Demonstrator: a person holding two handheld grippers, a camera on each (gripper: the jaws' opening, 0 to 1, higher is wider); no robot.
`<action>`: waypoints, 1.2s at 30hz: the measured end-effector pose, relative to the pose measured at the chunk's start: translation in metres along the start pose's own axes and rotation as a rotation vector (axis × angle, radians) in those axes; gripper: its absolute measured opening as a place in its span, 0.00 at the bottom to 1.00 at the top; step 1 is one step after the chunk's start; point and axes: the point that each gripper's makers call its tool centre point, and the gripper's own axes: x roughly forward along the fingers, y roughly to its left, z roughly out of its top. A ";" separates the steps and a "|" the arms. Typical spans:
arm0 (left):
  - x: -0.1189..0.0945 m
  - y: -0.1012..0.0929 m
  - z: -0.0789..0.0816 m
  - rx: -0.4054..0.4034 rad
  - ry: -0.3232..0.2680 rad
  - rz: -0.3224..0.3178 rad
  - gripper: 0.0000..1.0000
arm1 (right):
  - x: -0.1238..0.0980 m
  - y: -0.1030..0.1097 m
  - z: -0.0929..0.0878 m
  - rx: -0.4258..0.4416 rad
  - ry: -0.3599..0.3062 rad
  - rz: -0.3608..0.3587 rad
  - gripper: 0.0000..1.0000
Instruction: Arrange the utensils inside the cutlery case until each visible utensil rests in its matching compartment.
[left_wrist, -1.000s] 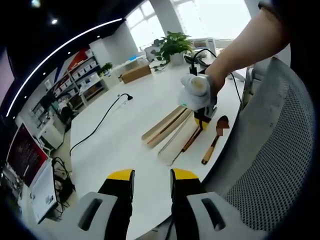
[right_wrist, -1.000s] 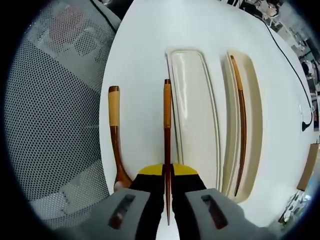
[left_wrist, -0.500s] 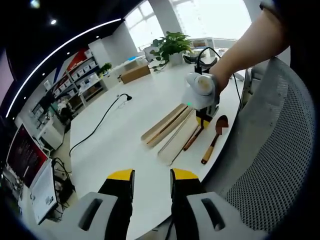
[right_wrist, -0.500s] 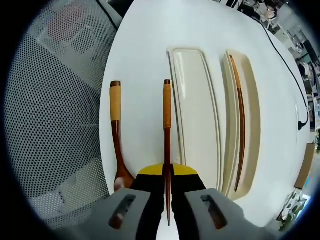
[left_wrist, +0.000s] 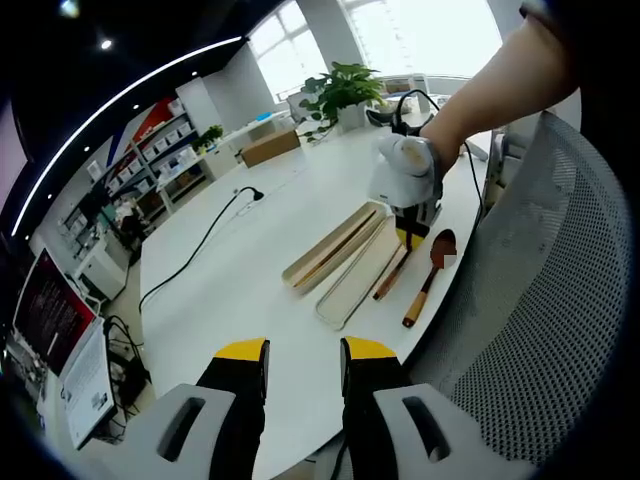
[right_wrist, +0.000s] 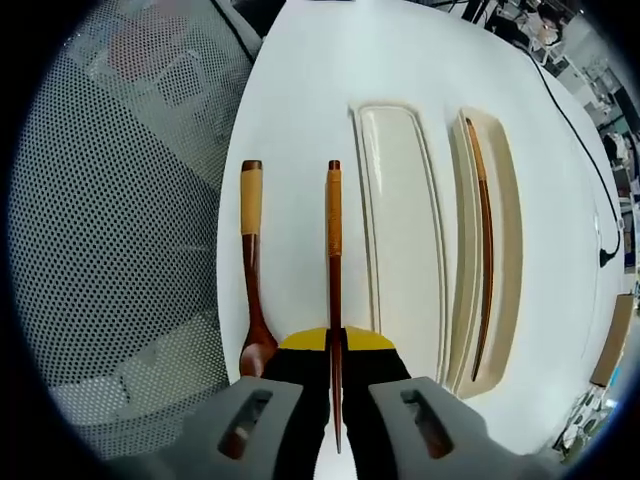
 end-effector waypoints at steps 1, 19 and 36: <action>0.000 0.000 0.000 0.000 0.000 0.000 0.28 | -0.001 0.000 0.001 0.001 -0.001 -0.001 0.00; 0.000 -0.002 0.001 0.008 -0.002 -0.006 0.28 | -0.018 -0.018 0.010 0.011 -0.021 -0.061 0.00; -0.001 -0.002 0.001 0.007 0.000 -0.006 0.28 | -0.031 -0.036 0.019 0.021 -0.046 -0.100 0.00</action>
